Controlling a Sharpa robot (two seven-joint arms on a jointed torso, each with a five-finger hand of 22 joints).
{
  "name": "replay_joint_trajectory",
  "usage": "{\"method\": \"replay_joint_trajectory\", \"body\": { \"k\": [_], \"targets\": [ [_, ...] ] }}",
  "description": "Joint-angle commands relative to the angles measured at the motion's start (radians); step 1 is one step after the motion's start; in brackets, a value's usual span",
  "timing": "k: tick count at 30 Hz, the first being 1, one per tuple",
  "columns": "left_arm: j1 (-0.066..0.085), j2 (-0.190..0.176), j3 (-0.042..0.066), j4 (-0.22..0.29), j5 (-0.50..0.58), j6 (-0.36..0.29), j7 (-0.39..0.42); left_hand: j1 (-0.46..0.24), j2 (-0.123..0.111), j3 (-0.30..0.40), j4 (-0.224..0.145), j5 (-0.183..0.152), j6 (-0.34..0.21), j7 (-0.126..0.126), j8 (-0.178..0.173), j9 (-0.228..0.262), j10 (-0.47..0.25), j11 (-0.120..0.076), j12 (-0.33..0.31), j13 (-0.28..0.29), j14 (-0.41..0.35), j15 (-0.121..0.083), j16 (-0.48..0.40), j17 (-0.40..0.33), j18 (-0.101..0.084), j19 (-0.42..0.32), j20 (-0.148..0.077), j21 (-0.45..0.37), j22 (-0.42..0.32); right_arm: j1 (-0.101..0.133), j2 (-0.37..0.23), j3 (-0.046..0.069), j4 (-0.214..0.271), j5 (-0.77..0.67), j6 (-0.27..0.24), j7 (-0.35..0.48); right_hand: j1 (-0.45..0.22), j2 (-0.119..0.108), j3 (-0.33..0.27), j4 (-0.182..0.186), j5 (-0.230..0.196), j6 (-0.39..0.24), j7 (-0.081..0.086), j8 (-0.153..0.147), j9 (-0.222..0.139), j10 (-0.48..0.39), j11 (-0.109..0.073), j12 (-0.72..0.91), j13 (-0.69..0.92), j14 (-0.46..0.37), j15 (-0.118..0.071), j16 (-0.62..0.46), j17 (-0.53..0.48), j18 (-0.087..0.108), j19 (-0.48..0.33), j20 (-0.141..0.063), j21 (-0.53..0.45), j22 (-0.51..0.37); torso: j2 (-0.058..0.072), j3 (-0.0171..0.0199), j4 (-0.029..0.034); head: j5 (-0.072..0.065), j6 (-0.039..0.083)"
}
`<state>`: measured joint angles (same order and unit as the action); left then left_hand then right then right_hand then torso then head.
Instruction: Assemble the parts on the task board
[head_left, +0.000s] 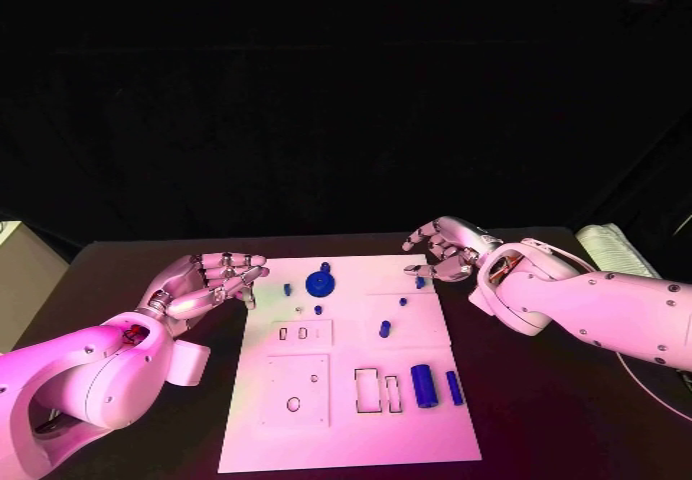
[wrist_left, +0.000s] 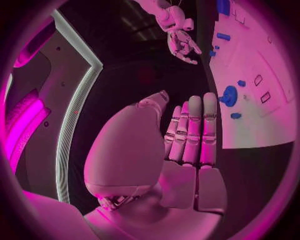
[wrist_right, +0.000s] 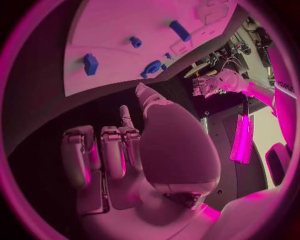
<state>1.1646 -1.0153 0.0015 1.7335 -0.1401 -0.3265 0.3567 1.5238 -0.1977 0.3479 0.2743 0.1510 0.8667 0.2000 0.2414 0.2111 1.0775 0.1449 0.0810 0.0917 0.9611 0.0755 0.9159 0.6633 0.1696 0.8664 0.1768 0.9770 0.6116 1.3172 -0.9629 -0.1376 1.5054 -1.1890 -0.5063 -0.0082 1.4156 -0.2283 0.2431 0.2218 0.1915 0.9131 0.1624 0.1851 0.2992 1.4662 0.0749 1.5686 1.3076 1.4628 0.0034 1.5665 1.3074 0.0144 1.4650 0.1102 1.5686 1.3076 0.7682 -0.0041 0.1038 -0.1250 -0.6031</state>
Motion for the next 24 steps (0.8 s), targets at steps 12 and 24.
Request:
{"method": "replay_joint_trajectory", "body": {
  "k": [12,24],
  "targets": [
    [0.001,0.006,0.000,-0.004,-0.001,0.024,0.007,0.004,-0.003,0.007,-0.001,-0.003,-0.008,0.002,-0.001,0.001,-0.004,0.000,-0.003,0.001,-0.007,0.003,0.006,-0.001,0.014,-0.008,-0.001,0.004,0.002,-0.022,-0.014,-0.004,-0.098,0.032,0.141,0.088,0.018,-0.001,0.002,-0.010,-0.005,0.007,0.003,-0.007,-0.003,0.105,0.008,0.002,0.263,0.108,0.007,0.004,0.263,-0.014,0.106,0.005,0.002,0.263,0.001,-0.0017,0.0041,-0.010,-0.010],
    [0.001,0.007,0.000,-0.006,-0.002,0.025,0.006,0.004,-0.003,0.007,-0.001,-0.003,-0.008,0.002,-0.001,0.001,-0.004,0.000,-0.003,0.001,-0.007,0.003,0.006,-0.001,0.014,-0.008,-0.001,0.004,0.002,-0.038,0.002,-0.005,-0.136,0.040,0.152,0.076,0.011,-0.004,-0.005,-0.005,-0.003,-0.002,0.005,-0.014,-0.005,0.105,0.010,0.002,0.263,0.108,0.009,0.004,0.263,-0.014,0.106,0.006,0.002,0.263,0.000,-0.0014,0.0021,-0.006,-0.018]
  ]
}}
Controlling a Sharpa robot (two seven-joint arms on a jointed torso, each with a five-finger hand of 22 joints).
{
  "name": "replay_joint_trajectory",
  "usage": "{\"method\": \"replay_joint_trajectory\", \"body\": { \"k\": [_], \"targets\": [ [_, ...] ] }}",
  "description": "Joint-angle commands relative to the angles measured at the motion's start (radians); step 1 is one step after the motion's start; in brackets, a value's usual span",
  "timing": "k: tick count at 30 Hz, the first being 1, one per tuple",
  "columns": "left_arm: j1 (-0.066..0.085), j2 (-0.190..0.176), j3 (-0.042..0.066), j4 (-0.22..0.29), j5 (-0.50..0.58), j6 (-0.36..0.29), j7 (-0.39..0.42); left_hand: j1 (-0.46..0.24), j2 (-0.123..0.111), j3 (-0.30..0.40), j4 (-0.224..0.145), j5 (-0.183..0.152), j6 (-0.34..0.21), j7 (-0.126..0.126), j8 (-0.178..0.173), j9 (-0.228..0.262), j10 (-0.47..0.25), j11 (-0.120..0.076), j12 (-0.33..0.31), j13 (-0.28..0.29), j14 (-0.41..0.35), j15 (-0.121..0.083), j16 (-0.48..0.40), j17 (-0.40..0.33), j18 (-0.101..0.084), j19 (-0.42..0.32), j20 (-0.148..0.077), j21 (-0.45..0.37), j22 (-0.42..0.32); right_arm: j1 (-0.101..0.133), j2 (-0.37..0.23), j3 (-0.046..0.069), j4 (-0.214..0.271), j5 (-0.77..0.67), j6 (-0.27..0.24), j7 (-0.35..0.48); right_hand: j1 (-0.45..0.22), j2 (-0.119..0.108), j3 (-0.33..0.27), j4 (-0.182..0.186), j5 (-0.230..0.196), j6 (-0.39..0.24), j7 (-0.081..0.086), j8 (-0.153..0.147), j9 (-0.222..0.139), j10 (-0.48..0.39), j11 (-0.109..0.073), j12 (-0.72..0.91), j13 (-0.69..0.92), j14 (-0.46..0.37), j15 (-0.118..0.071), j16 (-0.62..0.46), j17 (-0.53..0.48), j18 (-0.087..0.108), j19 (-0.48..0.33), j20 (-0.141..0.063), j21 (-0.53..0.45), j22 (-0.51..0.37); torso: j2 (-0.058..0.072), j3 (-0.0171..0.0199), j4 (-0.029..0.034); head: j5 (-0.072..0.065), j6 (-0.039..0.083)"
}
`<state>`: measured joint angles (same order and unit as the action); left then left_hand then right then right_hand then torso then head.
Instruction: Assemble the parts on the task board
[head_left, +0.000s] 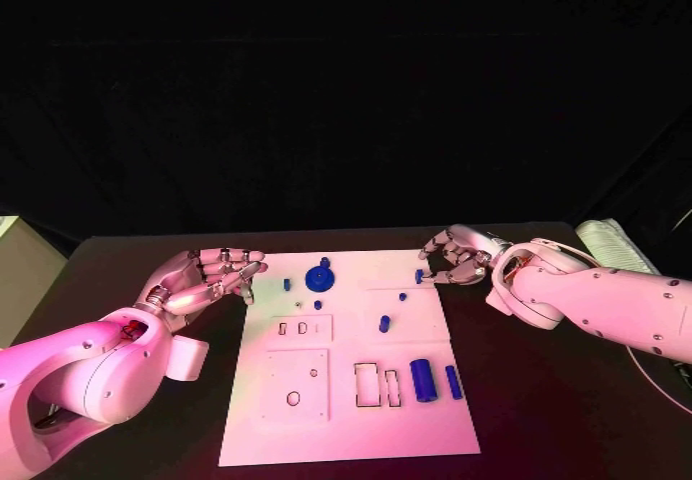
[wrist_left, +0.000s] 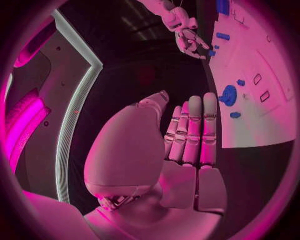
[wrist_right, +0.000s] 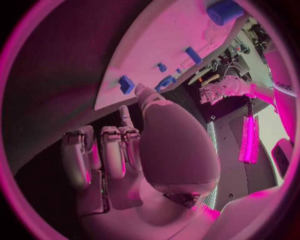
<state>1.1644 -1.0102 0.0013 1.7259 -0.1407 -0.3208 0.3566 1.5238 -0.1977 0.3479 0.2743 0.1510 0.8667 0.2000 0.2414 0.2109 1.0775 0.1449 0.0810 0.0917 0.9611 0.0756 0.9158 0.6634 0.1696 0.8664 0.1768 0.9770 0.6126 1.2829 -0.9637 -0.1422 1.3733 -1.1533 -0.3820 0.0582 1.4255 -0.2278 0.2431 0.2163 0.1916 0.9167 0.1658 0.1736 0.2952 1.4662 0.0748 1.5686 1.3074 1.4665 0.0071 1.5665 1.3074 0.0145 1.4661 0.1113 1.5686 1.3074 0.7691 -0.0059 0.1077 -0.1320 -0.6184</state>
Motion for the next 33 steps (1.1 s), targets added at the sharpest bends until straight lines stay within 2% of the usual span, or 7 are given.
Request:
{"method": "replay_joint_trajectory", "body": {
  "k": [1,5,11,24,33],
  "targets": [
    [0.001,0.002,0.001,0.001,-0.002,0.019,0.006,0.004,-0.003,0.007,-0.001,-0.003,-0.008,0.002,-0.001,0.002,-0.004,0.000,-0.003,0.001,-0.007,0.003,0.006,-0.001,0.014,-0.008,-0.001,0.004,0.001,-0.004,0.004,0.000,-0.006,0.004,0.028,0.010,0.001,-0.005,-0.005,0.001,-0.003,-0.005,0.002,-0.002,-0.001,0.105,0.010,0.002,0.263,0.104,0.006,0.004,0.263,-0.014,0.105,0.005,0.002,0.263,-0.001,0.0002,-0.0020,0.001,-0.003],
    [0.001,0.002,0.001,0.001,-0.002,0.019,0.006,0.004,-0.003,0.007,-0.001,-0.003,-0.008,0.002,-0.001,0.002,-0.004,0.000,-0.003,0.001,-0.007,0.003,0.006,-0.001,0.014,-0.008,-0.001,0.004,0.001,-0.009,0.010,-0.001,-0.013,0.004,0.029,0.007,-0.001,-0.005,-0.007,0.002,-0.004,-0.007,0.002,-0.003,-0.002,0.105,0.011,0.002,0.263,0.104,0.006,0.004,0.263,-0.014,0.105,0.005,0.002,0.263,-0.001,0.0002,-0.0030,0.002,-0.004],
    [0.001,0.002,0.001,0.000,-0.003,0.019,0.006,0.004,-0.003,0.007,-0.001,-0.003,-0.008,0.002,-0.001,0.002,-0.004,0.000,-0.003,0.001,-0.007,0.003,0.006,-0.001,0.014,-0.008,-0.001,0.004,0.001,-0.014,0.020,-0.001,-0.021,0.004,0.028,0.004,-0.002,-0.002,-0.007,0.005,-0.001,-0.004,0.002,-0.002,-0.001,0.105,0.011,0.002,0.263,0.104,0.007,0.004,0.263,-0.014,0.105,0.006,0.002,0.263,-0.002,-0.0004,0.0000,0.003,-0.007],
    [0.001,0.001,0.001,-0.001,-0.003,0.019,0.005,0.004,-0.003,0.007,-0.001,-0.003,-0.008,0.002,-0.001,0.002,-0.004,0.000,-0.003,0.001,-0.007,0.003,0.006,-0.001,0.014,-0.008,-0.001,0.004,0.001,-0.024,0.049,-0.002,-0.049,0.011,0.027,0.007,-0.001,0.032,0.016,0.019,0.002,0.038,-0.007,0.010,0.003,0.105,0.004,0.002,0.263,0.104,-0.001,0.004,0.263,-0.014,0.105,0.001,0.002,0.263,-0.002,-0.0004,-0.0001,0.004,-0.010],
    [0.001,0.001,0.001,-0.002,-0.003,0.019,0.004,0.004,-0.003,0.007,-0.001,-0.003,-0.008,0.002,-0.001,0.002,-0.004,0.000,-0.003,0.001,-0.007,0.003,0.006,-0.001,0.014,-0.008,-0.001,0.004,0.001,-0.028,0.059,-0.002,-0.060,0.009,0.029,0.002,-0.001,0.040,0.030,0.022,0.000,0.055,-0.013,0.014,0.004,0.105,-0.002,0.002,0.263,0.104,-0.007,0.004,0.263,-0.014,0.105,-0.004,0.002,0.263,-0.003,0.0002,-0.0018,0.004,-0.012]
  ]
}}
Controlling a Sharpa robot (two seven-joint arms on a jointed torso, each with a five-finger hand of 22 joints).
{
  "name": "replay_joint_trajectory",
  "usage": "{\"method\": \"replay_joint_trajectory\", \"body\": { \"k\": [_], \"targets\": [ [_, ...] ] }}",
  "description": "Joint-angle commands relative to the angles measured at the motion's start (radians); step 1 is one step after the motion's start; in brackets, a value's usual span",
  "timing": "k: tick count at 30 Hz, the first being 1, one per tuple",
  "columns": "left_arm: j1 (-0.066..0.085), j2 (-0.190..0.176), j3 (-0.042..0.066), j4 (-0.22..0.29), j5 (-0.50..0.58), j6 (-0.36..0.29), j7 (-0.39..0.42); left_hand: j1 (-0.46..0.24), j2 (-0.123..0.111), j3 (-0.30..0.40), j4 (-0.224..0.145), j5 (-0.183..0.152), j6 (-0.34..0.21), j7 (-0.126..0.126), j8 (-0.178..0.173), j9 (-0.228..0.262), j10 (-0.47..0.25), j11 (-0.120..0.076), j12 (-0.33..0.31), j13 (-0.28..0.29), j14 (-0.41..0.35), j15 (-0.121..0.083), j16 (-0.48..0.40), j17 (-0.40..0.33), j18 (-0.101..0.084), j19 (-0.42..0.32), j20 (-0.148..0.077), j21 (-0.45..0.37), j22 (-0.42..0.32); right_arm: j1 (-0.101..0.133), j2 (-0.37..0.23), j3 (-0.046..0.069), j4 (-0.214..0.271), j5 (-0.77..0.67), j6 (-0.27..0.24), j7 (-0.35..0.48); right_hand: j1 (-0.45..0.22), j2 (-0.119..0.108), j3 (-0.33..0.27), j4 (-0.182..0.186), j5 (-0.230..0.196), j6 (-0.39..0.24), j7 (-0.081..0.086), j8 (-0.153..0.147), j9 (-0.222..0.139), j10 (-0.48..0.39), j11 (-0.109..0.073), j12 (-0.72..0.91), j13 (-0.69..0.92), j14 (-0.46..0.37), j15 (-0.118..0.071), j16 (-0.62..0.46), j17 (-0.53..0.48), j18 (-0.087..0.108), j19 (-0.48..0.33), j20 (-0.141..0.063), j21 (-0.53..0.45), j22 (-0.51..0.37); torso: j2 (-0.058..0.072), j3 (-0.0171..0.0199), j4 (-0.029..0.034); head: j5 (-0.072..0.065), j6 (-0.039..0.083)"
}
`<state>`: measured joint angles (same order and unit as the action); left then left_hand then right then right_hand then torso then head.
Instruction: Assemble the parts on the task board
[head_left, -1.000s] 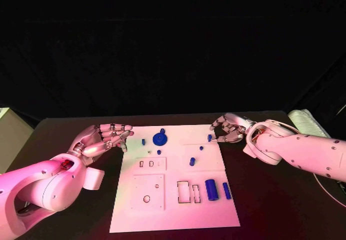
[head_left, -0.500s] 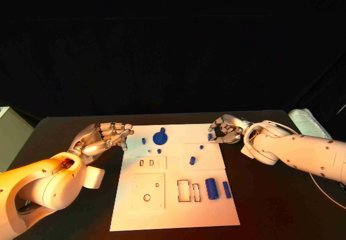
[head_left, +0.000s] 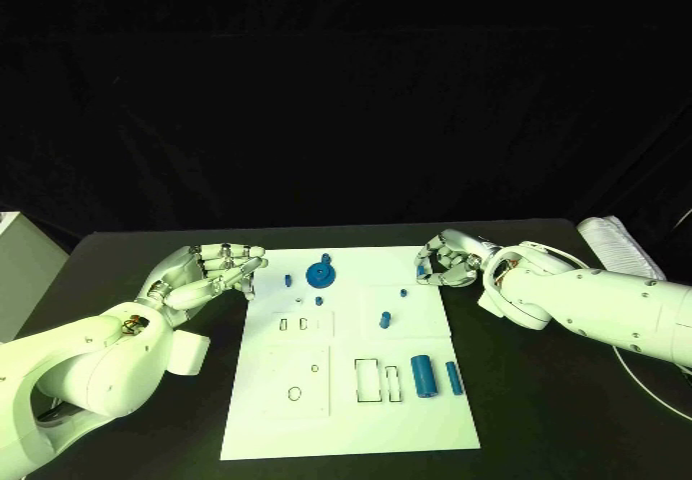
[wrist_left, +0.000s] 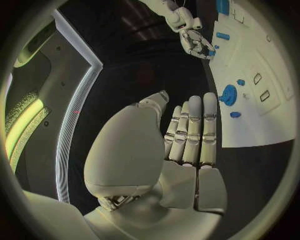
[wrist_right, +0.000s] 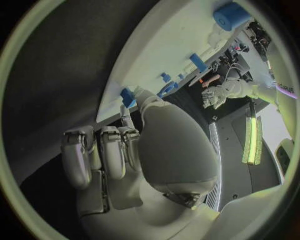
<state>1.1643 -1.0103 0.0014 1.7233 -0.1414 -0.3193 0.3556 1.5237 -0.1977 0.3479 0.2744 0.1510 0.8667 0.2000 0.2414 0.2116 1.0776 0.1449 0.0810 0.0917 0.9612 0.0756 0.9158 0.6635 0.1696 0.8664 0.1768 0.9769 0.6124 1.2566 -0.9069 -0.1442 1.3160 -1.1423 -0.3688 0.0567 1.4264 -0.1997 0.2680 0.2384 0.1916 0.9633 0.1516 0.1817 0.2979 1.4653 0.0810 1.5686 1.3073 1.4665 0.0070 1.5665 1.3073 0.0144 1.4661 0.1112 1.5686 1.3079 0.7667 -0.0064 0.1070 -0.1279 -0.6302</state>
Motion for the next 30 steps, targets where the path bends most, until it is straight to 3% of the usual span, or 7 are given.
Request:
{"method": "replay_joint_trajectory", "body": {
  "k": [1,18,25,30],
  "targets": [
    [0.001,0.001,0.001,0.001,-0.002,0.017,0.005,0.004,-0.003,0.007,-0.001,-0.003,-0.008,0.002,-0.001,0.001,-0.004,0.000,-0.003,0.001,-0.007,0.003,0.006,-0.001,0.014,-0.008,-0.001,0.004,0.001,-0.002,0.003,0.000,-0.003,-0.003,0.016,0.003,-0.002,0.012,0.007,0.000,-0.001,0.011,0.000,0.007,0.001,0.106,-0.009,0.002,0.263,0.104,-0.008,0.004,0.263,-0.014,0.105,-0.005,0.002,0.263,0.000,0.0007,-0.0012,0.000,0.000],
    [0.001,0.000,0.001,-0.001,-0.003,0.016,0.005,0.005,-0.003,0.012,-0.002,-0.003,-0.009,0.002,0.000,0.003,-0.004,0.000,-0.002,0.001,-0.009,0.003,0.008,-0.004,0.014,-0.013,0.000,0.010,0.005,-0.005,0.001,0.000,-0.008,-0.005,0.008,-0.004,-0.001,0.016,0.020,0.000,-0.006,0.025,-0.005,0.011,0.002,0.106,-0.014,0.002,0.263,0.104,-0.013,0.004,0.263,-0.014,0.105,-0.009,0.002,0.263,0.000,0.0002,-0.0006,-0.002,-0.002],
    [0.001,-0.001,0.001,-0.001,-0.003,0.016,0.005,0.005,-0.003,0.012,-0.002,-0.003,-0.009,0.002,0.000,0.003,-0.004,0.000,-0.002,0.001,-0.009,0.003,0.008,-0.004,0.014,-0.013,0.000,0.010,0.005,-0.005,0.003,0.000,-0.001,0.001,-0.002,0.009,0.001,0.034,0.055,-0.008,-0.020,0.068,-0.024,0.032,0.008,0.106,-0.029,0.002,0.263,0.104,-0.031,0.004,0.263,-0.014,0.105,-0.025,0.002,0.263,-0.001,0.0001,-0.0009,-0.003,-0.002],
    [0.001,-0.001,0.001,-0.001,-0.003,0.016,0.005,0.005,-0.003,0.012,-0.002,-0.003,-0.009,0.002,0.000,0.003,-0.004,0.000,-0.002,0.001,-0.009,0.003,0.008,-0.004,0.014,-0.013,0.000,0.010,0.005,-0.006,0.005,0.000,0.002,0.002,-0.009,0.008,0.000,0.035,0.060,-0.010,-0.021,0.073,-0.027,0.035,0.009,0.106,-0.032,0.002,0.263,0.104,-0.034,0.004,0.263,-0.014,0.105,-0.028,0.002,0.263,-0.001,-0.0003,0.0000,-0.004,-0.004]
  ]
}}
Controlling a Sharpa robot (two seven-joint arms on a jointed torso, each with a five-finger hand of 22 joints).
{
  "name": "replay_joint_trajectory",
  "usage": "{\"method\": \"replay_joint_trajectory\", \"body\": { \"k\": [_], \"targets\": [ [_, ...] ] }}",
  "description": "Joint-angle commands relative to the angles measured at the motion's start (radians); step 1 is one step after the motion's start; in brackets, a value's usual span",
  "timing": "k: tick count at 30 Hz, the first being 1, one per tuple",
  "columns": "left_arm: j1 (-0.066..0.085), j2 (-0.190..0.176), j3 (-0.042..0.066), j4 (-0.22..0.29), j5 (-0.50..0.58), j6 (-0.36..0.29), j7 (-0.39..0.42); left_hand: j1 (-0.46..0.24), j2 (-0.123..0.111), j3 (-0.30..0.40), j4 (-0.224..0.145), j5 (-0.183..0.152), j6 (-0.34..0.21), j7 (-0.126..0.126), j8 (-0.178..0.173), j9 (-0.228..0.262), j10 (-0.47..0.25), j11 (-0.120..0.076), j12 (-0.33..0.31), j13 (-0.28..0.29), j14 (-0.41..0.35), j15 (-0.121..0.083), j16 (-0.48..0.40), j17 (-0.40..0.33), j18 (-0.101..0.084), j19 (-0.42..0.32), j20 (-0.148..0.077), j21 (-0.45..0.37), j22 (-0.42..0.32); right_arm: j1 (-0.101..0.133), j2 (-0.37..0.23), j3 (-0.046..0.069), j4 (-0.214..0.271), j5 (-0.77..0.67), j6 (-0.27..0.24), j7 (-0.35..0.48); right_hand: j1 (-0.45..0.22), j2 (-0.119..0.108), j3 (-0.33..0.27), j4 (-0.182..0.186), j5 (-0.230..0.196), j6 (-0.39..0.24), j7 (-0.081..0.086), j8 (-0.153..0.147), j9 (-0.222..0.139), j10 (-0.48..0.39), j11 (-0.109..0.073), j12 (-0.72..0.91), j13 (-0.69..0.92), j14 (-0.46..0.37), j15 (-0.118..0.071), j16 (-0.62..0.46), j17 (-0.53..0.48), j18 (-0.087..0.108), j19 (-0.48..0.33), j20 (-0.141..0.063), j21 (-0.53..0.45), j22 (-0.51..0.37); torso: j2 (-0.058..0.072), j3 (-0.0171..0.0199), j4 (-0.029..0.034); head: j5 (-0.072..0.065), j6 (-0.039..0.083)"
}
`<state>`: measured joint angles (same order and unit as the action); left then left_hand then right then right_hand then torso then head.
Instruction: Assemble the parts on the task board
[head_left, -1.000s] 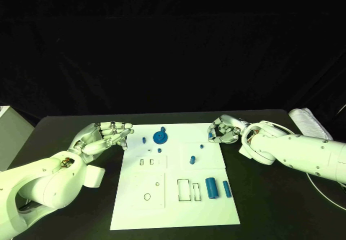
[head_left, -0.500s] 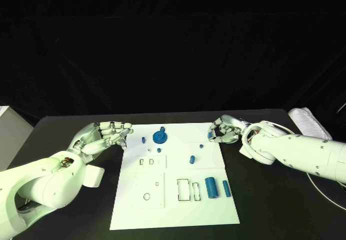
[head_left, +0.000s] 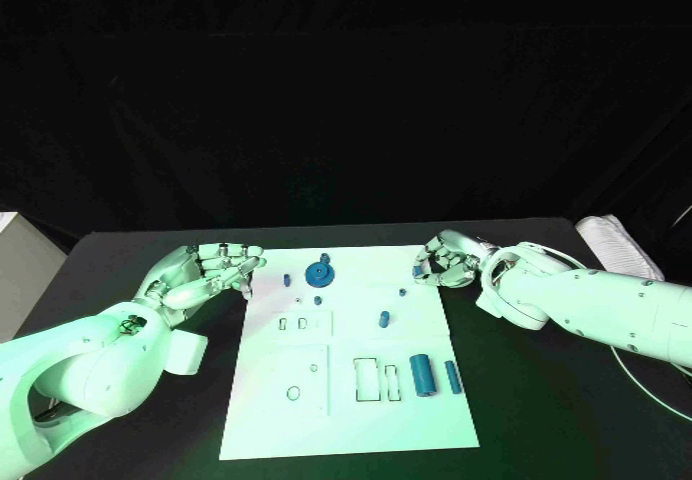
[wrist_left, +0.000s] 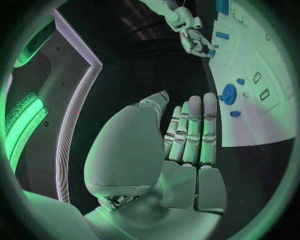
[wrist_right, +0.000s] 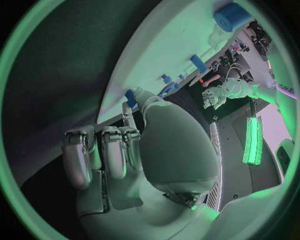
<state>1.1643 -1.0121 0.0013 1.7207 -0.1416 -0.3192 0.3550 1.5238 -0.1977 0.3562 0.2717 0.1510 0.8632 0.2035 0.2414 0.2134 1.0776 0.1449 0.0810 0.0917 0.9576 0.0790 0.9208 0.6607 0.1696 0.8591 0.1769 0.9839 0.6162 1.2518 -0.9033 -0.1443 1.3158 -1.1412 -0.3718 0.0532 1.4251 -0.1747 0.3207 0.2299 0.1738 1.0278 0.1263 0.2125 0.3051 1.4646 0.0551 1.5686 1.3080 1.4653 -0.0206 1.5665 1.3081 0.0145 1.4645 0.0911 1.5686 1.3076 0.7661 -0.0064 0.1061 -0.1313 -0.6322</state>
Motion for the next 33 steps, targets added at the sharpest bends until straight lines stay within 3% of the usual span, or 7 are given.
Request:
{"method": "replay_joint_trajectory", "body": {
  "k": [1,8,15,25,33],
  "targets": [
    [0.001,0.001,0.001,0.001,-0.002,0.016,0.006,0.005,-0.003,0.003,0.000,-0.003,-0.005,-0.002,0.000,0.001,-0.004,0.000,-0.002,0.001,-0.005,-0.001,0.003,-0.001,0.014,-0.005,0.000,0.003,0.001,-0.001,0.001,0.000,0.003,0.001,-0.008,0.011,0.001,0.010,0.007,-0.001,-0.003,0.009,-0.002,0.005,0.002,0.106,-0.006,0.002,0.263,0.106,-0.006,0.004,0.263,-0.014,0.106,-0.008,0.002,0.263,0.000,-0.0002,0.0011,-0.001,-0.003],
    [0.001,-0.001,0.001,0.001,-0.002,0.016,0.006,0.005,-0.003,0.003,0.000,-0.003,-0.005,-0.002,0.000,0.001,-0.004,0.000,-0.002,0.001,-0.005,-0.001,0.003,-0.001,0.014,-0.005,0.000,0.003,0.001,-0.002,0.002,0.000,0.005,-0.007,-0.036,-0.001,-0.002,0.012,0.019,-0.006,-0.001,0.022,-0.010,0.014,0.005,0.106,-0.014,0.002,0.263,0.106,-0.013,0.004,0.263,-0.014,0.106,-0.014,0.002,0.263,0.000,-0.0001,0.0003,0.002,-0.004],
    [0.001,0.000,0.001,0.000,-0.002,0.016,0.005,0.005,-0.003,0.003,0.000,-0.003,-0.005,-0.002,0.000,0.001,-0.004,0.000,-0.002,0.001,-0.005,-0.001,0.003,-0.001,0.014,-0.005,0.000,0.003,0.001,-0.003,0.000,0.000,0.032,-0.025,-0.107,-0.026,-0.013,0.011,0.030,-0.008,0.025,0.026,-0.016,0.020,0.007,0.106,-0.020,0.002,0.263,0.106,-0.018,0.004,0.263,-0.014,0.106,-0.021,0.002,0.263,-0.001,0.0004,0.0007,0.002,-0.002],
    [0.001,0.001,0.001,-0.012,-0.002,0.016,0.005,0.005,-0.003,0.006,0.000,-0.003,-0.005,-0.002,0.001,0.002,-0.003,0.000,-0.001,0.001,-0.006,0.000,0.005,-0.002,0.014,-0.008,0.000,0.007,0.003,0.012,-0.017,0.002,0.168,-0.055,-0.210,-0.113,-0.032,0.015,0.045,-0.007,0.056,0.033,-0.020,0.029,0.011,0.106,-0.025,0.002,0.263,0.106,-0.018,0.004,0.263,-0.014,0.106,-0.023,0.002,0.263,-0.007,-0.0023,-0.0045,0.008,-0.005],
    [0.001,0.017,0.000,-0.039,-0.009,0.008,-0.005,0.004,-0.003,0.007,0.001,-0.003,-0.004,-0.002,0.002,0.003,-0.002,0.000,0.000,0.002,-0.006,-0.001,0.006,-0.003,0.014,-0.009,0.000,0.008,0.004,0.012,0.031,0.002,0.257,-0.074,-0.266,-0.208,-0.037,0.021,0.053,-0.008,0.052,0.036,-0.023,0.034,0.014,0.106,-0.028,0.002,0.263,0.106,-0.018,0.004,0.263,-0.014,0.106,-0.023,0.002,0.263,-0.020,-0.0081,-0.0096,0.039,-0.019]
  ]
}}
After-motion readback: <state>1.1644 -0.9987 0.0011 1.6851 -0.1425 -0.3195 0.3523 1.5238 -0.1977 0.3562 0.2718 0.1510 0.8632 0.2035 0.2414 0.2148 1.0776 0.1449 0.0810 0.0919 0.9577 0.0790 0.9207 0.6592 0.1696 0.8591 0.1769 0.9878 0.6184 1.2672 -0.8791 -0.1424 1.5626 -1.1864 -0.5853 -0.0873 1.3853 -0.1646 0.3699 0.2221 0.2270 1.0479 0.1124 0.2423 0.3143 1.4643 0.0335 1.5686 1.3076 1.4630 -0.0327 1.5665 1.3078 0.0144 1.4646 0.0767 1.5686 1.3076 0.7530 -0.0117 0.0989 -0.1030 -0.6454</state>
